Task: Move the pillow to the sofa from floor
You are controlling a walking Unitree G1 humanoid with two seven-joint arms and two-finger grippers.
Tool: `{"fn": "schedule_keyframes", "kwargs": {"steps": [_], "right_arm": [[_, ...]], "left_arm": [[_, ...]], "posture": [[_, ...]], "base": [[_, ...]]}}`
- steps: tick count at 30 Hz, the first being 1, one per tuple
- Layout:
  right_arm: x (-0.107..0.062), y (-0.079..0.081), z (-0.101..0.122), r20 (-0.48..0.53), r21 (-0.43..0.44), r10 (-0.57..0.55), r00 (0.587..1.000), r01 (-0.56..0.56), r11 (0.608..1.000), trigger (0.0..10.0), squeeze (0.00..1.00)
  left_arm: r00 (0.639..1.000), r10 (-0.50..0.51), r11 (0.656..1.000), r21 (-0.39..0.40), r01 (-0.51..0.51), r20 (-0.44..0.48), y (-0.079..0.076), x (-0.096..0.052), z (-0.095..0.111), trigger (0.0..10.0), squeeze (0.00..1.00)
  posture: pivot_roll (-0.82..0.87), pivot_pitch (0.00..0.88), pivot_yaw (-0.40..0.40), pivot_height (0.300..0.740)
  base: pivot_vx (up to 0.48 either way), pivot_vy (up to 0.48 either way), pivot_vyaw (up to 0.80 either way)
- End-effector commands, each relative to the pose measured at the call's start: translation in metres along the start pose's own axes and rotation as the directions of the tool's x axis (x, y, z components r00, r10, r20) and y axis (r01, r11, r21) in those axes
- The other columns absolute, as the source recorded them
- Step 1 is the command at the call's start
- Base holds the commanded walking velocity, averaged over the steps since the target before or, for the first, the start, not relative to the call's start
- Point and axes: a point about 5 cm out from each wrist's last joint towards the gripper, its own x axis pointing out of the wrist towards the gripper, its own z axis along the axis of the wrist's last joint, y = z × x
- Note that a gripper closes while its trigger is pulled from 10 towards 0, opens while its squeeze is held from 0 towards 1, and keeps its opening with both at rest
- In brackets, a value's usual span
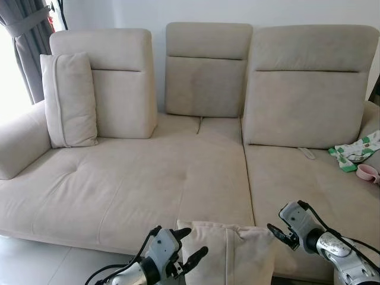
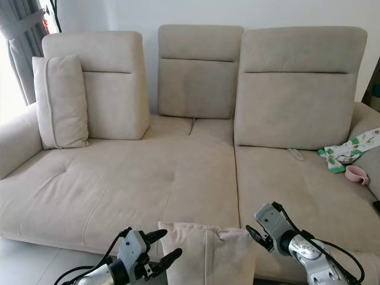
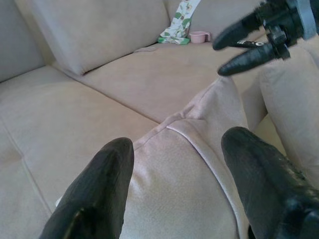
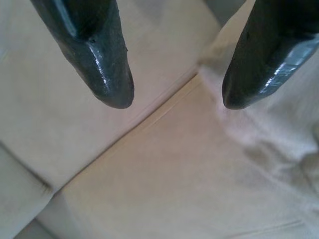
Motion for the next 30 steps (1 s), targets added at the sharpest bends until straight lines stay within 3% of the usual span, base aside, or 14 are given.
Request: {"fn": "schedule_keyframes", "kwargs": {"steps": [1,4,14,18,24,25,27,28,29,30], "right_arm": [[0.003,0.011,-0.007,-0.001,0.040,0.017,1.000,-0.017,0.999,10.0,0.00],[0.006,0.021,-0.011,-0.012,0.009,0.008,1.000,-0.008,1.000,10.0,0.00],[0.010,0.014,-0.011,-0.032,-0.033,-0.101,0.994,0.100,0.994,10.0,0.00],[0.011,0.022,-0.025,-0.124,0.005,-0.101,0.987,0.102,0.995,10.0,0.00],[0.012,0.036,-0.034,-0.152,0.050,-0.089,0.984,0.098,0.994,10.0,0.00],[0.012,0.037,-0.034,-0.146,0.060,-0.089,0.985,0.099,0.993,6.2,0.00],[0.013,0.038,-0.033,-0.140,0.070,-0.090,0.986,0.101,0.992,6.2,0.00],[0.013,0.038,-0.033,-0.134,0.073,-0.094,0.987,0.104,0.992,3.5,0.00],[0.013,0.037,-0.031,-0.122,0.075,-0.101,0.987,0.111,0.991,0.2,0.00],[0.014,0.037,-0.031,-0.115,0.073,-0.108,0.987,0.117,0.990,0.2,0.00]], "left_arm": [[1.000,0.008,1.000,0.011,-0.008,-0.022,0.002,-0.003,-0.002,10.0,0.00],[1.000,0.007,0.999,0.031,-0.006,-0.027,0.003,-0.004,-0.001,10.0,0.00],[0.999,0.003,0.999,0.047,-0.001,-0.033,0.006,-0.006,0.000,10.0,0.00],[1.000,-0.001,0.999,0.048,0.003,-0.031,0.004,-0.004,0.001,10.0,0.00],[0.999,0.005,0.999,0.049,-0.003,-0.033,0.004,-0.004,0.001,10.0,0.00],[0.999,0.005,0.999,0.051,-0.004,-0.034,0.005,-0.004,0.001,10.0,0.00],[0.999,0.005,0.999,0.053,-0.004,-0.034,0.005,-0.003,0.001,10.0,0.00],[0.999,0.005,0.998,0.057,-0.003,-0.033,0.006,-0.003,0.002,10.0,0.00],[0.999,0.005,0.998,0.059,-0.003,-0.032,0.007,-0.002,0.002,10.0,0.00],[1.000,0.005,0.998,0.060,-0.003,-0.031,0.008,-0.001,0.003,10.0,0.00]], "posture": [[-0.01,0.000,0.021,0.561],[0.00,0.000,0.029,0.561],[0.00,0.000,0.038,0.561],[0.00,0.000,0.036,0.561],[-0.01,0.000,0.037,0.561],[-0.01,0.000,0.038,0.561],[-0.01,0.000,0.039,0.561],[-0.01,0.000,0.040,0.561],[-0.01,0.000,0.040,0.561],[-0.01,0.000,0.040,0.561]], "base": [[0.000,0.000,0.00],[0.000,0.000,0.00],[0.000,0.000,0.00],[0.000,0.000,0.00],[0.000,0.000,0.00],[0.000,0.000,0.00],[0.000,0.000,0.00],[0.000,0.000,0.00],[0.000,0.000,0.00],[0.000,0.000,0.00]]}}
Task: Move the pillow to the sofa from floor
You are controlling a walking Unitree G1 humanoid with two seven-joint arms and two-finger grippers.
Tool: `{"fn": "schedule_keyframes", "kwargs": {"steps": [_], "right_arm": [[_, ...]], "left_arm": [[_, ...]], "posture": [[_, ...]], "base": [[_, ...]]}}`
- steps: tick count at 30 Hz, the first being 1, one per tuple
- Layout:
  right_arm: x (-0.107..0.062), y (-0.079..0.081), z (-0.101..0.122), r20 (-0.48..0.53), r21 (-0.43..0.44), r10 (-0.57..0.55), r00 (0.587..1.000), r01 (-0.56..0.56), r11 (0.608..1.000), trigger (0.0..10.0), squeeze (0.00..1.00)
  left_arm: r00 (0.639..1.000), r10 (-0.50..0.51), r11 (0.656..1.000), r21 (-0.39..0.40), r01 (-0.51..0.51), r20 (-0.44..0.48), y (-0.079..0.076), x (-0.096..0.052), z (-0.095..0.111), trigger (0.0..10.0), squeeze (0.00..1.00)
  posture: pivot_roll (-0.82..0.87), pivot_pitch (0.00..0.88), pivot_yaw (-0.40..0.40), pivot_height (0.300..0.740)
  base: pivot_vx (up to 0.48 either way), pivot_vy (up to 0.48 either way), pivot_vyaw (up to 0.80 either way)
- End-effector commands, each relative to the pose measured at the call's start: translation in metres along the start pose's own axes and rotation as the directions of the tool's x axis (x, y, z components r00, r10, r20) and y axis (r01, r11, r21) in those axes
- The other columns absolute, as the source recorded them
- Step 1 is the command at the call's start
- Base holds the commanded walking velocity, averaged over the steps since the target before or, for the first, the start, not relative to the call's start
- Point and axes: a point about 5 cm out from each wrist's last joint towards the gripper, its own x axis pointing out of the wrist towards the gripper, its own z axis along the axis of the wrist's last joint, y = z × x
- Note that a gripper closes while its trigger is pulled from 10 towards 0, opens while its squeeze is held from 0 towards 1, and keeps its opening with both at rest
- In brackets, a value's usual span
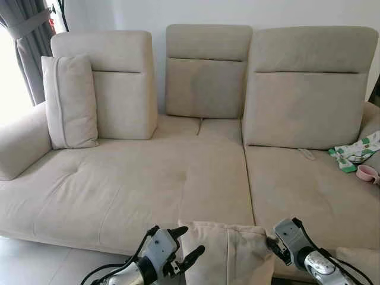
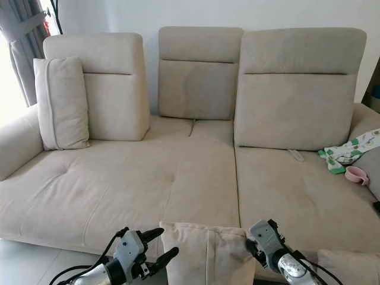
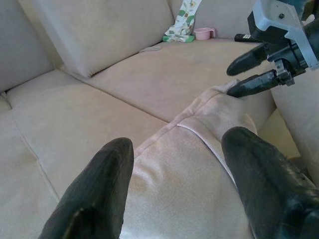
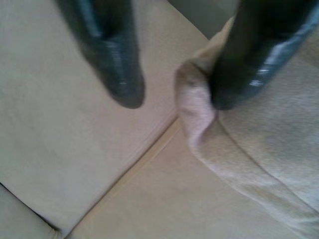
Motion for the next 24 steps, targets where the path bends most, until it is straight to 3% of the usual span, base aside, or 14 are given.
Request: {"fn": "schedule_keyframes", "kwargs": {"steps": [1,6,16,20,22,23,24], "right_arm": [[-0.002,0.005,-0.007,-0.018,0.015,0.006,1.000,-0.006,1.000,0.2,0.00],[-0.002,0.003,-0.006,-0.010,0.024,-0.007,1.000,0.007,1.000,0.0,0.00],[-0.002,0.014,-0.006,0.036,0.063,0.012,0.999,-0.014,0.998,0.0,0.00],[-0.004,0.021,0.007,0.135,0.005,0.085,0.987,-0.087,0.996,0.0,0.00],[-0.009,0.038,0.007,0.145,-0.137,0.203,0.968,-0.183,0.973,0.0,0.00],[-0.009,0.038,0.007,0.145,-0.137,0.203,0.968,-0.183,0.973,0.0,0.00],[-0.012,0.047,0.004,0.130,-0.215,0.262,0.956,-0.230,0.949,0.0,0.00]], "left_arm": [[1.000,-0.006,1.000,0.012,0.006,-0.024,0.002,0.000,-0.002,10.0,0.00],[1.000,-0.006,1.000,0.012,0.006,-0.025,0.003,0.002,-0.002,10.0,0.00],[1.000,0.004,1.000,0.020,-0.004,-0.017,0.003,0.005,-0.001,10.0,0.00],[1.000,0.008,0.994,0.109,-0.005,-0.025,0.011,0.011,0.003,10.0,0.00],[0.998,-0.027,0.973,0.229,0.038,-0.049,0.018,0.019,0.008,10.0,0.00],[0.998,-0.027,0.973,0.229,0.038,-0.049,0.018,0.019,0.008,10.0,0.00],[0.997,-0.047,0.960,0.273,0.062,-0.061,0.021,0.022,0.010,10.0,0.00]], "posture": [[-0.01,0.000,0.040,0.561],[-0.02,0.000,0.038,0.561],[-0.02,0.000,0.037,0.561],[-0.03,0.000,0.036,0.561],[-0.03,0.000,0.033,0.561],[-0.03,0.000,0.033,0.561],[-0.03,0.000,0.029,0.561]], "base": [[0.000,0.000,0.00],[0.000,0.000,0.00],[0.000,0.000,0.00],[0.000,0.000,0.00],[0.000,0.000,0.00],[0.000,0.000,0.00],[0.000,0.000,0.00]]}}
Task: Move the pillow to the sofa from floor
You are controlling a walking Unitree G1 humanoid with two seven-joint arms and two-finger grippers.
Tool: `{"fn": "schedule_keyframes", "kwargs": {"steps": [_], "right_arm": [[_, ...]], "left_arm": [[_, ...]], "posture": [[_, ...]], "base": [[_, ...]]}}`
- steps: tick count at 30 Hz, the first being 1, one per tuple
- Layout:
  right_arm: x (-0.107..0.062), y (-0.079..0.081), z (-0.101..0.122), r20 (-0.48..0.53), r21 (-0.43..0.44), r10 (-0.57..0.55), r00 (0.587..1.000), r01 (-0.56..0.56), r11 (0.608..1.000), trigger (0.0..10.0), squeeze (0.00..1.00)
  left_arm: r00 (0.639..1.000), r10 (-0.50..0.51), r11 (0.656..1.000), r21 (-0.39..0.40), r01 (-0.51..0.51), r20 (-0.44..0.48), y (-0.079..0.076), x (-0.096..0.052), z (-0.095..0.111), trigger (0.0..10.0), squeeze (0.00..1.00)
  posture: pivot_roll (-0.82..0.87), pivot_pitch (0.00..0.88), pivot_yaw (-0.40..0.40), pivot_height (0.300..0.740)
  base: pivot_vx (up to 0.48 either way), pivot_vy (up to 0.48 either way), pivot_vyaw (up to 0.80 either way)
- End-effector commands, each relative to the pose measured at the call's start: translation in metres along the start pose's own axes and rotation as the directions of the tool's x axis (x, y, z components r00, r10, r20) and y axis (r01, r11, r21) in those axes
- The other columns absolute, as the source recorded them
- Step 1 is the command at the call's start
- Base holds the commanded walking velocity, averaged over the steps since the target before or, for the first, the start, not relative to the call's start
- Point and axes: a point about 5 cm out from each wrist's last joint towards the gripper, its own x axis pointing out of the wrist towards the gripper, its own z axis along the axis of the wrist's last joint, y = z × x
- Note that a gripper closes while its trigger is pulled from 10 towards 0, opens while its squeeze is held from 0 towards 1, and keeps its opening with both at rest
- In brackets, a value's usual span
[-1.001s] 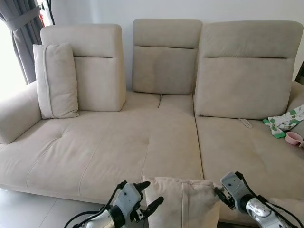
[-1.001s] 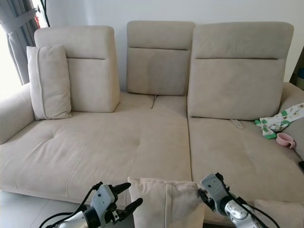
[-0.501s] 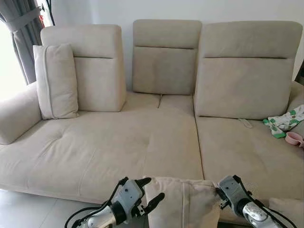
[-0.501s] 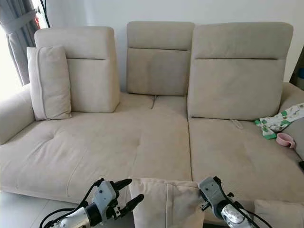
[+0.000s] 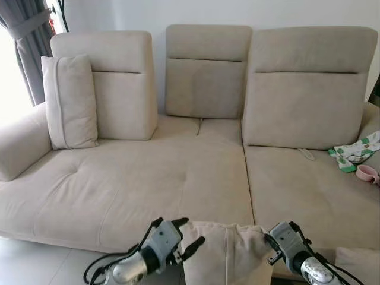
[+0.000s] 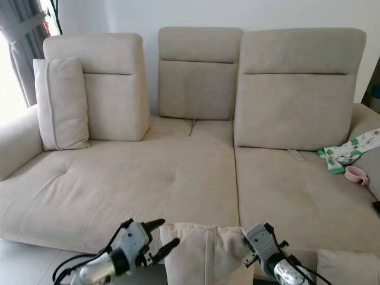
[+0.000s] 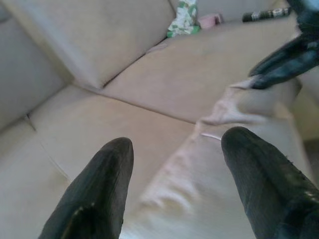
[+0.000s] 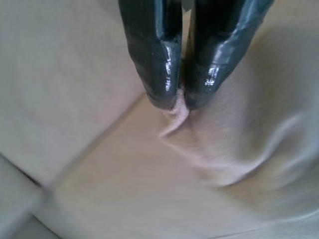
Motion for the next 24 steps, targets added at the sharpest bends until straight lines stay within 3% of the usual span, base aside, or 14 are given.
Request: {"fn": "schedule_keyframes", "kwargs": {"steps": [1,2,3,8,10,11,13,21,23,24], "right_arm": [[0.002,0.018,0.003,0.012,-0.070,0.103,0.995,-0.102,0.992,0.0,0.00],[0.002,0.018,0.003,0.012,-0.070,0.103,0.995,-0.102,0.992,0.0,0.00],[-0.002,0.032,-0.001,-0.012,-0.171,0.184,0.983,-0.183,0.968,0.0,0.00],[-0.007,0.040,-0.003,-0.026,-0.237,0.226,0.974,-0.226,0.945,0.0,0.00],[-0.009,0.043,-0.003,-0.032,-0.289,0.255,0.967,-0.253,0.923,0.0,0.00],[-0.009,0.043,-0.003,-0.032,-0.289,0.255,0.967,-0.253,0.923,0.0,0.00],[-0.012,0.047,0.000,-0.029,-0.344,0.283,0.959,-0.276,0.898,0.0,0.00],[-0.020,0.060,0.010,-0.002,-0.436,0.352,0.936,-0.317,0.842,0.0,0.00],[-0.022,0.064,0.011,0.000,-0.448,0.363,0.932,-0.325,0.833,0.0,0.00],[-0.023,0.066,0.011,0.001,-0.453,0.365,0.931,-0.325,0.830,0.0,0.00]], "left_arm": [[0.999,-0.030,0.998,0.046,0.031,-0.021,-0.002,0.000,-0.003,10.0,0.00],[0.999,-0.030,0.998,0.046,0.031,-0.021,-0.002,0.000,-0.003,10.0,0.00],[0.996,-0.077,0.989,0.121,0.081,-0.044,0.001,0.005,-0.002,10.0,0.00],[0.978,-0.162,0.961,0.204,0.187,-0.131,0.003,0.008,-0.008,10.0,0.00],[0.946,-0.213,0.913,0.295,0.281,-0.244,0.004,0.008,-0.017,10.0,0.00],[0.946,-0.213,0.913,0.295,0.281,-0.244,0.004,0.008,-0.017,10.0,0.00],[0.921,-0.209,0.872,0.363,0.328,-0.330,0.009,0.008,-0.024,10.0,0.00],[0.903,-0.150,0.854,0.407,0.324,-0.403,0.022,0.016,-0.027,10.0,0.00],[0.890,-0.151,0.848,0.406,0.340,-0.430,0.023,0.016,-0.029,10.0,0.00],[0.861,-0.165,0.827,0.408,0.387,-0.481,0.020,0.015,-0.035,10.0,0.00]], "posture": [[-0.03,0.000,0.029,0.561],[-0.03,0.000,0.029,0.561],[-0.04,0.000,0.029,0.561],[-0.05,0.000,0.031,0.561],[-0.06,0.000,0.031,0.561],[-0.06,0.000,0.031,0.561],[-0.06,0.000,0.032,0.561],[-0.07,0.000,0.032,0.561],[-0.08,0.000,0.029,0.561],[-0.08,0.000,0.028,0.561]], "base": [[0.000,0.000,0.00],[0.000,0.000,0.00],[0.000,0.000,0.00],[0.000,0.000,0.00],[0.000,0.000,0.00],[0.000,0.000,0.00],[0.000,0.000,0.00],[0.000,0.000,0.00],[0.000,0.000,0.00],[0.000,0.000,0.00]]}}
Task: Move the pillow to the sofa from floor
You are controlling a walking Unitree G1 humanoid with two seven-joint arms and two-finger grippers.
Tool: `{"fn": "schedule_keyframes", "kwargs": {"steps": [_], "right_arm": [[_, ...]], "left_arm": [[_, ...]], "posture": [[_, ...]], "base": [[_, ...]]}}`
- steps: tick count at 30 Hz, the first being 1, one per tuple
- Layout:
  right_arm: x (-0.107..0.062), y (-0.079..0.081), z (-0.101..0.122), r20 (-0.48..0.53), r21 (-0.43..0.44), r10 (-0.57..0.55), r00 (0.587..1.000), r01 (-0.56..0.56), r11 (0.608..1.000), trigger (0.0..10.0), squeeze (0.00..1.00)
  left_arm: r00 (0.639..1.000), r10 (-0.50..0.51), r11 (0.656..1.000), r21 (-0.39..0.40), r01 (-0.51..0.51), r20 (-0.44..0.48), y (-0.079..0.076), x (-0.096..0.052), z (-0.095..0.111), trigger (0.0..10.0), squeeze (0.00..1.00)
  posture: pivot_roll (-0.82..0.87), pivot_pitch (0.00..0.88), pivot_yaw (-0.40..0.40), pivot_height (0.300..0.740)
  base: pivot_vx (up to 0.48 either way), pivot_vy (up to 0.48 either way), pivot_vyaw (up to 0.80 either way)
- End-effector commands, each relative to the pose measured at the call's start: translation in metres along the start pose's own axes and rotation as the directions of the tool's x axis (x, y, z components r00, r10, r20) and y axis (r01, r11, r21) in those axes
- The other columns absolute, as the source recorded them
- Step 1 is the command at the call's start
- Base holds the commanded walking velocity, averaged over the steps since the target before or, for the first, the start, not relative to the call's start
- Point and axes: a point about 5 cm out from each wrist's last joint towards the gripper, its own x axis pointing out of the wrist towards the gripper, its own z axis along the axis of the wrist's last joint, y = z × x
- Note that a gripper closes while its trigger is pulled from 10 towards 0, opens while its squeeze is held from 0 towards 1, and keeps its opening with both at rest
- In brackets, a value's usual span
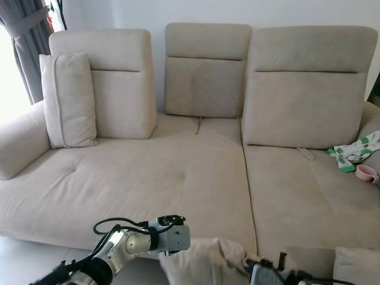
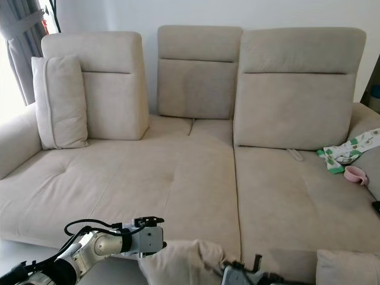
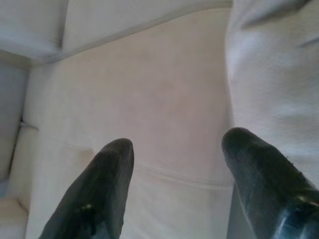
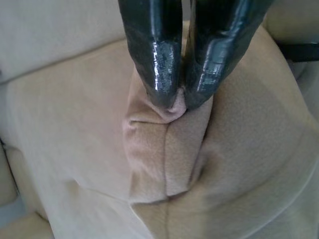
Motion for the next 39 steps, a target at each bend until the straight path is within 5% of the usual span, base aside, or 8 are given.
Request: {"fn": "schedule_keyframes", "kwargs": {"steps": [1,5,11,16,20,24,28,39], "right_arm": [[0.001,0.012,0.002,-0.003,-0.016,0.058,0.998,-0.058,0.998,0.0,0.00],[-0.001,0.012,0.001,-0.015,-0.004,0.043,0.999,-0.043,0.999,0.0,0.00],[-0.004,0.014,-0.002,-0.034,0.007,0.042,0.999,-0.042,0.999,0.0,0.00],[-0.014,0.024,-0.015,-0.101,0.059,0.036,0.994,-0.030,0.998,0.0,0.00],[-0.015,0.029,-0.016,-0.110,0.072,0.039,0.993,-0.032,0.997,0.0,0.00],[-0.015,0.032,-0.016,-0.119,0.082,0.043,0.992,-0.033,0.996,0.0,0.00],[-0.015,0.029,-0.021,-0.149,0.110,0.007,0.989,0.010,0.994,0.0,0.00],[-0.028,0.030,-0.033,-0.237,0.193,-0.084,0.968,0.131,0.972,0.0,0.00]], "left_arm": [[0.993,-0.077,0.996,0.033,0.080,-0.085,-0.013,0.000,-0.012,10.0,0.00],[0.972,-0.163,0.984,0.045,0.173,-0.171,-0.023,-0.003,-0.025,10.0,0.00],[0.968,-0.182,0.982,0.016,0.187,-0.171,-0.018,-0.006,-0.027,10.0,0.00],[0.988,-0.094,0.995,-0.036,0.090,-0.123,0.024,-0.019,-0.025,10.0,0.00],[0.982,-0.130,0.991,-0.024,0.128,-0.133,0.031,-0.027,-0.030,10.0,0.00],[0.968,-0.204,0.979,-0.017,0.204,-0.148,0.027,-0.037,-0.039,10.0,0.00],[0.925,-0.339,0.939,-0.007,0.343,-0.171,0.008,-0.046,-0.050,10.0,0.00],[0.912,-0.390,0.921,-0.047,0.387,-0.128,-0.002,-0.051,-0.051,10.0,0.00]], "posture": [[-0.08,0.000,0.027,0.561],[-0.09,0.000,0.025,0.561],[-0.10,0.000,0.024,0.561],[-0.09,0.000,0.024,0.561],[-0.09,0.000,0.024,0.561],[-0.09,0.000,0.030,0.561],[-0.10,0.000,0.035,0.561],[-0.11,0.000,0.031,0.561]], "base": [[0.000,0.000,0.00],[0.000,0.000,0.00],[0.000,0.000,0.00],[0.000,0.000,0.00],[0.000,0.000,0.00],[0.000,0.000,0.00],[0.000,0.000,0.00],[0.000,0.000,0.00]]}}
